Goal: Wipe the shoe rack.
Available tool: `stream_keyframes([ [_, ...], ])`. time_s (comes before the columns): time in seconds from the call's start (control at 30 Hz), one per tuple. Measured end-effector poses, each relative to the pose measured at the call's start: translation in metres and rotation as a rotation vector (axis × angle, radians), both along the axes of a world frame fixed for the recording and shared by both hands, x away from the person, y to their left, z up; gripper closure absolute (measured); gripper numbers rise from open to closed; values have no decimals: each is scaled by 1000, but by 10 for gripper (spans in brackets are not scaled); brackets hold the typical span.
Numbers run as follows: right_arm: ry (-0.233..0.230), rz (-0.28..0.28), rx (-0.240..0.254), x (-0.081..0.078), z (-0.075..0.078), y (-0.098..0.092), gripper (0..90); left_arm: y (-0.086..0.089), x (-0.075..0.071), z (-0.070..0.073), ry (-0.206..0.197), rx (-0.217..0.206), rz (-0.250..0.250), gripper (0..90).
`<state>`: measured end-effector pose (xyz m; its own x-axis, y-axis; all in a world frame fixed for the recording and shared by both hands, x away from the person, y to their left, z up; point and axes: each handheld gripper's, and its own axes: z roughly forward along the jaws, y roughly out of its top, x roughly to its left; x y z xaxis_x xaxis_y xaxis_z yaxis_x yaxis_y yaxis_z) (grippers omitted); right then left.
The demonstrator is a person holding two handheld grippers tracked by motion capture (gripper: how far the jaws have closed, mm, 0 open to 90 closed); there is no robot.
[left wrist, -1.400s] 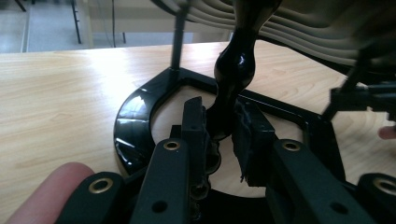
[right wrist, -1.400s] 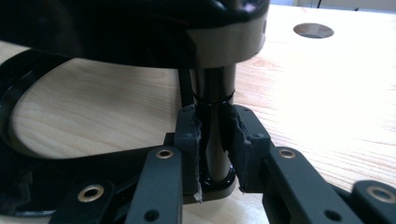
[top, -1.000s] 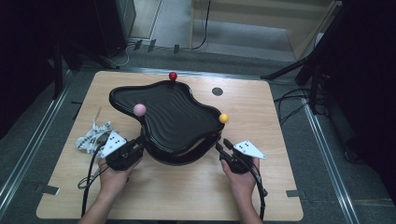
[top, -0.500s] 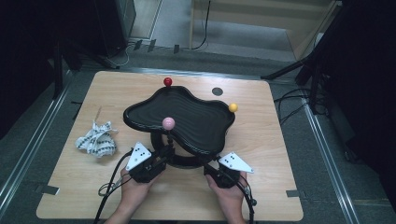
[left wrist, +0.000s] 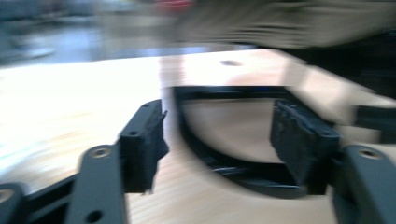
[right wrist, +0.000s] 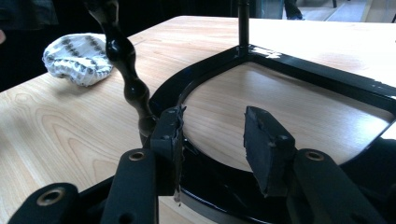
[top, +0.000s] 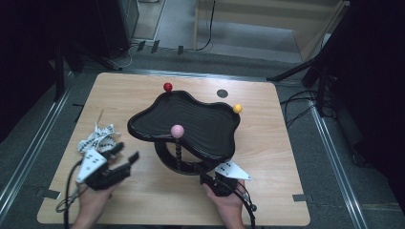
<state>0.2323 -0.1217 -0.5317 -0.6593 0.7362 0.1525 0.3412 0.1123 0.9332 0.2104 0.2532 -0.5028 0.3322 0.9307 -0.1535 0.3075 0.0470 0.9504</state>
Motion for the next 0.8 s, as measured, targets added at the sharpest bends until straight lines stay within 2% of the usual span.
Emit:
stream_keyframes([
  [0.07,10,7,8,-1,0,3,575,25,10,-3,60,7,115,197],
  [0.17,2,22,4,-3,1,8,570,53,24,-11,173,16,221,45],
  [0.23,2,28,2,-4,2,10,569,68,30,-19,238,11,268,0],
  [0.3,3,31,3,-4,1,11,569,79,34,-27,299,-35,258,0],
  [0.4,6,37,4,-4,0,13,569,83,40,-37,369,-37,223,0],
  [0.47,6,43,4,-5,0,15,569,83,43,-40,393,-33,218,69],
  [0.53,3,50,2,-5,0,18,568,85,45,-44,413,-63,213,158],
  [0.6,7,55,4,-6,0,20,568,87,47,-47,446,-71,217,203],
  [0.7,0,59,6,-6,0,22,569,86,48,-48,437,-66,220,293],
  [0.8,7,61,7,-6,0,24,570,85,49,-51,418,-58,222,489],
])
